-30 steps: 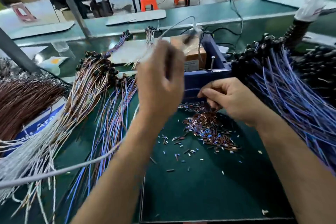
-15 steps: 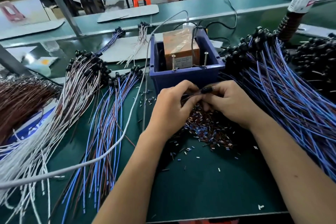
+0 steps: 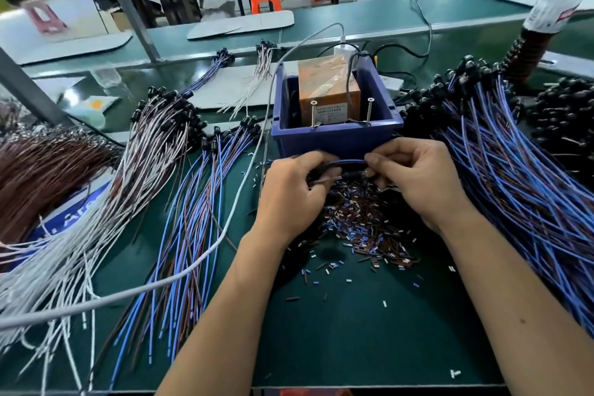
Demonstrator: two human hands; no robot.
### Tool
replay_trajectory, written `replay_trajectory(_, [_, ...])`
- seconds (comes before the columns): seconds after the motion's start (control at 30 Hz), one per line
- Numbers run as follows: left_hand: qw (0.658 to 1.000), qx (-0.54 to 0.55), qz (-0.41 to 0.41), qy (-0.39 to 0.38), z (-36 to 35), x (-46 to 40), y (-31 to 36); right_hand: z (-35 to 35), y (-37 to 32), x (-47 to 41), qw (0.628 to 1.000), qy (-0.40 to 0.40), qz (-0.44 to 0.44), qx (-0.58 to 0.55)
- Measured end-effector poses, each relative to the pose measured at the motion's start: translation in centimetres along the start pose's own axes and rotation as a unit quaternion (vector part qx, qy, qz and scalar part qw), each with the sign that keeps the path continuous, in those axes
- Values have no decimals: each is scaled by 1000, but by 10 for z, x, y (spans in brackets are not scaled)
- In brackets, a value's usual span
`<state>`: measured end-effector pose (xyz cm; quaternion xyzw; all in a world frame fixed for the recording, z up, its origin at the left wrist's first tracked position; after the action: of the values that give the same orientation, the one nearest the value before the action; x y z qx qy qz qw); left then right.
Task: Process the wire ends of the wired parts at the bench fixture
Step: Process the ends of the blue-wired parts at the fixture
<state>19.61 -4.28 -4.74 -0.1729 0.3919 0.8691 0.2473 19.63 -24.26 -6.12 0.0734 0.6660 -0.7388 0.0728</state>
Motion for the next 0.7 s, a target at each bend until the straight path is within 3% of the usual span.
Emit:
replay_trajectory(0.17, [996,66,-11,-55,-11,0,11,-11,-1,5,999,-51,17,7])
replay_trajectory(0.43, [996,80,34,6,-13,0,7,-6,3,4,999,-24,2,35])
replay_trajectory(0.7, [993,108,41,-17,-13,-2,10,-1,-10,8,1000,-10,16,17])
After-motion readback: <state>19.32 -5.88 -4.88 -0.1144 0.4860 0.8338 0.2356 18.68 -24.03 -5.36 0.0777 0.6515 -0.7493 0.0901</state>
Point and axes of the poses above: each hand's wrist, its own x-axis away from the middle knuckle, its own z-axis out of the back of the hand, y = z × x, the point moved 6 cm from there along -x, towards the middle knuckle, and after that the axes turned 5 degrees about -y, right-handed, at the moved point
